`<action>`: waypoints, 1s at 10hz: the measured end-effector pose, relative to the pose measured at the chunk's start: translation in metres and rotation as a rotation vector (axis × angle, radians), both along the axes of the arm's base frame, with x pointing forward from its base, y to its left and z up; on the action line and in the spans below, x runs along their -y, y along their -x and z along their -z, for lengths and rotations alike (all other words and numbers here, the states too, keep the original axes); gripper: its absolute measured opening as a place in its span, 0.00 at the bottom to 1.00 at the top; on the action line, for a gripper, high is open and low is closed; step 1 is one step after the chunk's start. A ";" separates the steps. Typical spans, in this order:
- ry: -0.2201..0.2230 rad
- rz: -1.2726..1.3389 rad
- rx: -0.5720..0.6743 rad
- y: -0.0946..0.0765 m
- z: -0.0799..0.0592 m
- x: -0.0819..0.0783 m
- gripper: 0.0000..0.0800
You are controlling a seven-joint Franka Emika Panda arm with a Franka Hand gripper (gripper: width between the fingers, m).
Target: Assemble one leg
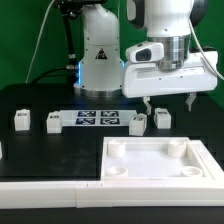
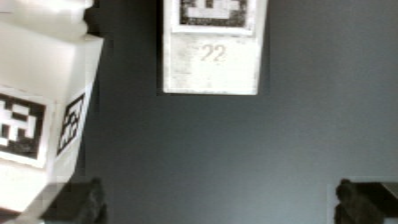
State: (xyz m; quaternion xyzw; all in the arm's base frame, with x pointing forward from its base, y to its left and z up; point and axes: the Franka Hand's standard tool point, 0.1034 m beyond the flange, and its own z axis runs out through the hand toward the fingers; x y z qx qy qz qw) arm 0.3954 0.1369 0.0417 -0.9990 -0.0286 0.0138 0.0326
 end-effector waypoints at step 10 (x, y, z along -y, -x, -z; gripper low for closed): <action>0.101 -0.061 -0.822 0.040 0.008 -0.003 0.81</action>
Offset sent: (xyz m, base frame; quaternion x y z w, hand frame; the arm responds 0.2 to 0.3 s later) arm -0.0191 0.0097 -0.0203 -0.0170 -0.2630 0.0095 0.9646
